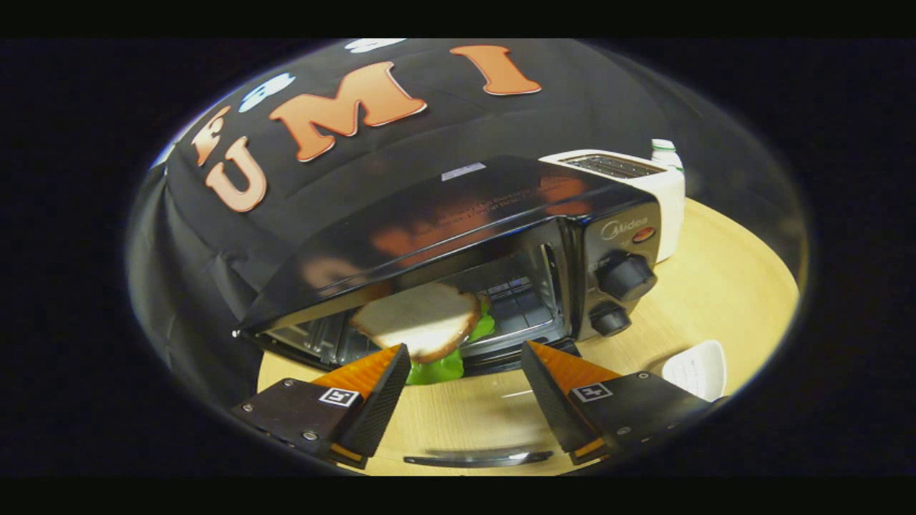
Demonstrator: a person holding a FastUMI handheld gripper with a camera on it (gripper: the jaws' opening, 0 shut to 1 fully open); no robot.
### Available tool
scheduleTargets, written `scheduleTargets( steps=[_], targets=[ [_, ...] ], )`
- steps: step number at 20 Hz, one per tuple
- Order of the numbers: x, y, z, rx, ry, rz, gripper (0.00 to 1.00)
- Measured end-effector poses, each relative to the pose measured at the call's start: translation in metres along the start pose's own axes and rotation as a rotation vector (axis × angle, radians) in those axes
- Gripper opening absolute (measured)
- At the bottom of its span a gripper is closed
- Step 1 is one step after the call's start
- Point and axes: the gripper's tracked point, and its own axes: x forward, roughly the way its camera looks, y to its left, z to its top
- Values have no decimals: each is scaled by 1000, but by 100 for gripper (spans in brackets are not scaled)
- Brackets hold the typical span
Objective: Open the toaster oven, put the food inside, and close the toaster oven door.
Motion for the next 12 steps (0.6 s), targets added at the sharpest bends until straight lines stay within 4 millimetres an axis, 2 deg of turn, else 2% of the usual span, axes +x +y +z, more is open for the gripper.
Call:
scheduleTargets(
  steps=[4,6,8,12],
  targets=[
    [-39,6,-29,-103,53,67,93],
    [-53,2,-66,-146,161,94,93],
    [-63,-4,-91,-173,195,86,94],
    [-88,-14,-114,-213,227,70,94]
  ],
)
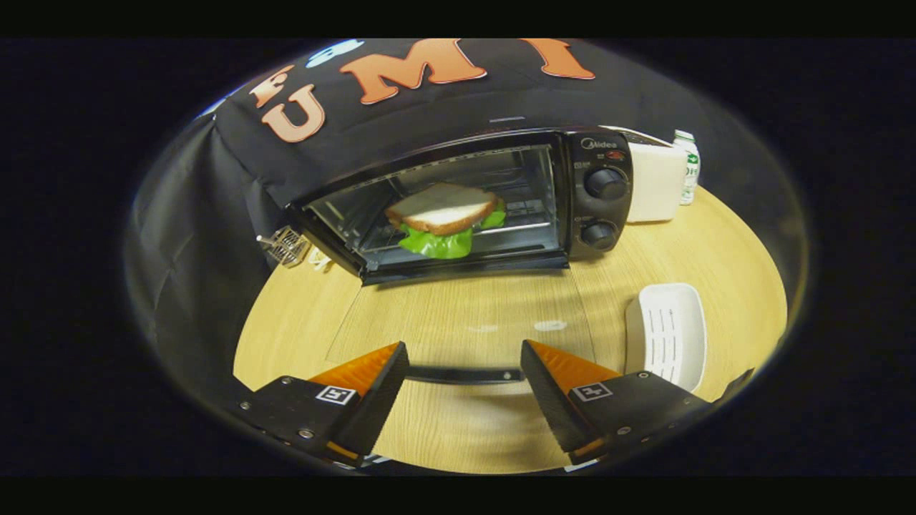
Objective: Open the toaster oven, put the food inside, and close the toaster oven door.
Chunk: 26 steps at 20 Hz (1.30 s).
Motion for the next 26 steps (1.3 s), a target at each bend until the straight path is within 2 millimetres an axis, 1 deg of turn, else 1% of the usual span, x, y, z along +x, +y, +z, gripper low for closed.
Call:
scheduleTargets(
  steps=[2,5,8,10,11,13,14,15,17,19,20,23,25,26],
  targets=[
    [-4,-11,-21,-21,43,-35,94],
    [-2,-11,-50,-3,114,-27,94],
    [11,-6,-69,-7,168,-20,94],
    [26,-3,-74,-27,199,-18,94],
    [30,-1,-65,-38,184,-12,94],
    [40,7,-58,-50,177,6,93],
    [44,11,-60,-47,201,11,94],
    [41,11,-59,-67,209,5,94],
    [43,14,-59,-89,203,7,97],
    [37,15,-49,-76,183,14,98],
    [34,19,-46,-72,175,28,98],
    [27,29,-30,-98,141,55,98],
    [24,33,-18,-118,117,58,98],
    [22,35,-8,-125,99,58,99]
  ],
)
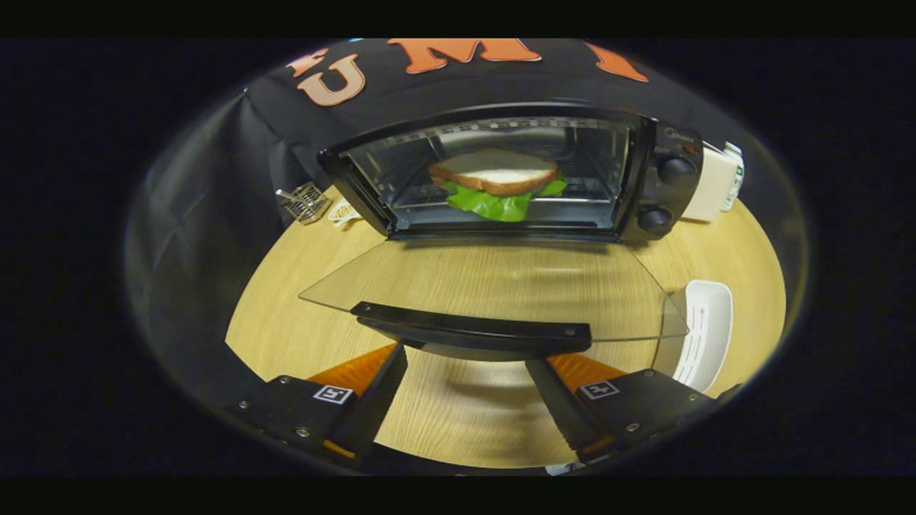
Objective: Open the toaster oven, put the food inside, and close the toaster oven door.
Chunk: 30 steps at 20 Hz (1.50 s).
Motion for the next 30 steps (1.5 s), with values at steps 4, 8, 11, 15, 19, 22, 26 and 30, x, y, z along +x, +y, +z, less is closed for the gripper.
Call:
scheduleTargets(
  steps=[4,8,11,15,19,22,26,30],
  targets=[
    [-8,-2,37,3,-65,-6,99],
    [-17,-3,81,18,-146,-14,99],
    [-19,-7,110,14,-195,-33,99],
    [-24,-15,149,35,-263,-55,99],
    [-34,-20,165,73,-276,-60,98],
    [-55,-22,172,46,-347,-79,99],
    [-108,-20,196,-18,-469,-90,98],
    [-184,-13,247,-58,-679,-90,98]
  ],
)
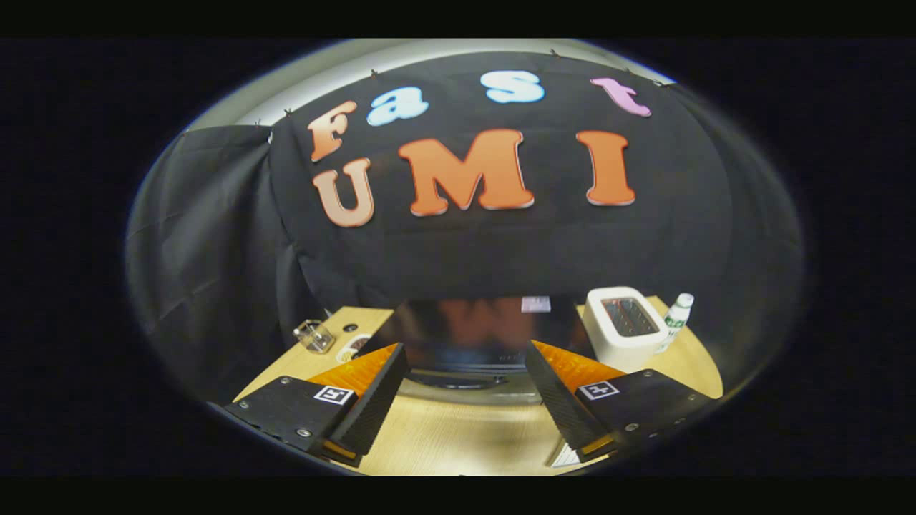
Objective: Open the toaster oven, put the food inside, and close the toaster oven door.
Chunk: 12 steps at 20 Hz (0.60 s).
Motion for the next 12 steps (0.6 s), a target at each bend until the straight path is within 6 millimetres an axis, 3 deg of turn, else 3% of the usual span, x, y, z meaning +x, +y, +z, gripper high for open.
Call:
scheduleTargets(
  steps=[5,9,12],
  targets=[
    [-47,-5,101,-71,-262,-24,98],
    [-72,-6,148,-147,-369,-37,98],
    [-88,0,171,-163,-429,-36,98]
  ],
)
